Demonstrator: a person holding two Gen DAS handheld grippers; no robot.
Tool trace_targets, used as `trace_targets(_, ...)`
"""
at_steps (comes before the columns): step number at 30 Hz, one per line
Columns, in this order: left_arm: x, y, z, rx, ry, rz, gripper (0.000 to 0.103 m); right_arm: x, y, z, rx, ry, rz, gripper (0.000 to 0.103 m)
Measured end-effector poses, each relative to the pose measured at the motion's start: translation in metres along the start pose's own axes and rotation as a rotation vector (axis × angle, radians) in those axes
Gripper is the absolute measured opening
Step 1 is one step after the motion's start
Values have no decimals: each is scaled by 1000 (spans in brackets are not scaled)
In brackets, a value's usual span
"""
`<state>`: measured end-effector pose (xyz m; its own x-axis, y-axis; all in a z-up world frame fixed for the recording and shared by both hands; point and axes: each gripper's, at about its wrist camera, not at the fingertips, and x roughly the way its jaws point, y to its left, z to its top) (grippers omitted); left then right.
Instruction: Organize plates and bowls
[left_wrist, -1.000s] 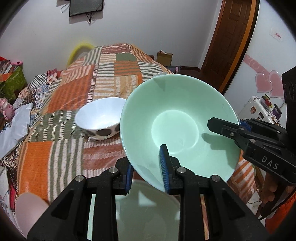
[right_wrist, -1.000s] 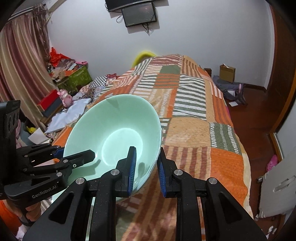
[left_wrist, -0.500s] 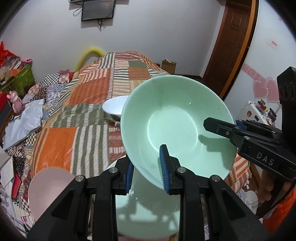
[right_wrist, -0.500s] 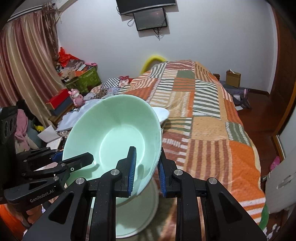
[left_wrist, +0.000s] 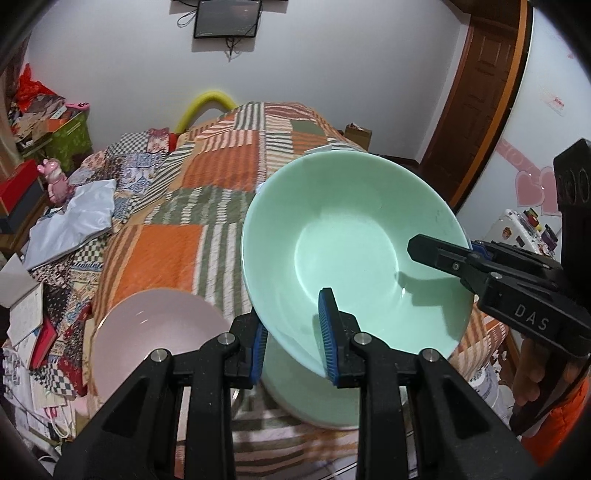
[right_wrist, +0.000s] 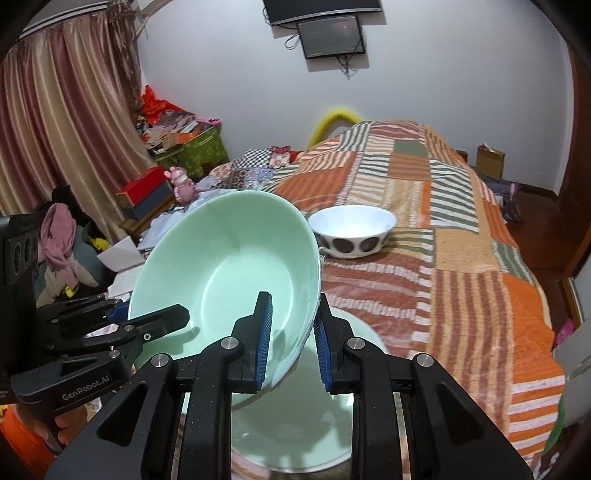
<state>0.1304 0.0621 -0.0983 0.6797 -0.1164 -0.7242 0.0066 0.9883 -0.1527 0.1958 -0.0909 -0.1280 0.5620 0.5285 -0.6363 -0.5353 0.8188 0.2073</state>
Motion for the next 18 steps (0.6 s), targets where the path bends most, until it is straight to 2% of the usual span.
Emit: trace_targets(18, -12, 78, -33, -100, 22, 95, 26, 52, 67, -6, -74, 78, 108, 20)
